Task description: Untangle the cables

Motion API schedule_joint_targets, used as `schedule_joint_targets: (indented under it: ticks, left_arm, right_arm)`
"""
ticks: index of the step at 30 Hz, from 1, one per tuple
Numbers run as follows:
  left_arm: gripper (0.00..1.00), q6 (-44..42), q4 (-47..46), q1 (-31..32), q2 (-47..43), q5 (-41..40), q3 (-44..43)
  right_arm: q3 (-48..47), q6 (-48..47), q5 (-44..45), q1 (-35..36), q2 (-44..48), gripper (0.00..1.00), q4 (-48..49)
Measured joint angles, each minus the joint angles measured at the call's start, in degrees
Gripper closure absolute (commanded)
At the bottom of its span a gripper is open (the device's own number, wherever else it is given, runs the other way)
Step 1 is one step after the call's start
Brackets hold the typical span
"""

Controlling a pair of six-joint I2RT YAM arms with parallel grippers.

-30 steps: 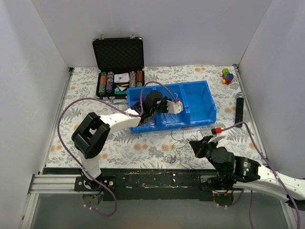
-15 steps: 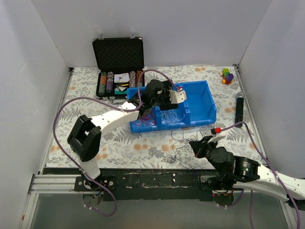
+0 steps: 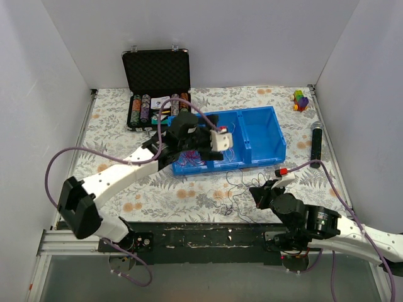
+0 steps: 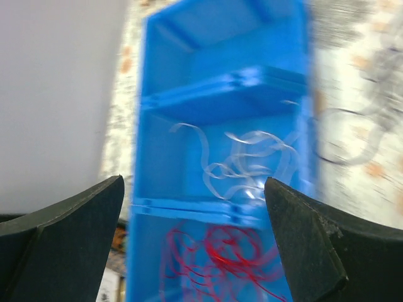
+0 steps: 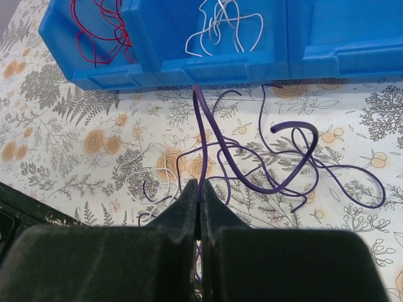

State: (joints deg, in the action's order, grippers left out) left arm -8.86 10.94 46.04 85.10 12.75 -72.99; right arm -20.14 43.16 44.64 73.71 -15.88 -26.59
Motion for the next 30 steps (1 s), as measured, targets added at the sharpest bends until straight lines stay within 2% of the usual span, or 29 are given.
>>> schedule_joint_targets:
  ticks: [6, 12, 24, 27, 30]
  left_arm:
    - [0.06, -2.45, 7.04, 3.54, -12.15, 10.38, 15.32]
    - [0.07, -6.86, 9.64, 7.02, -13.22, 15.1, 26.84]
    - [0.19, -12.17, 1.31, 7.98, -4.04, 16.02, 29.9]
    - [0.26, -12.81, 0.17, 8.48, -2.27, 16.11, 30.4]
    - [0.4, -13.9, -0.44, 9.33, -1.36, 16.22, 30.95]
  right_arm:
    - [0.02, 0.5, -0.13, 0.0, -0.02, 0.99, -0.35]
    - [1.01, 1.49, -1.2, 0.02, -0.04, 0.99, 0.42]
    - [1.31, 1.75, -1.51, 0.02, -1.68, 0.99, 1.62]
    - [1.79, 1.95, -1.46, 0.02, -0.44, 0.99, 2.25]
    - [2.51, 2.23, -1.33, 0.0, 0.42, 0.99, 2.23]
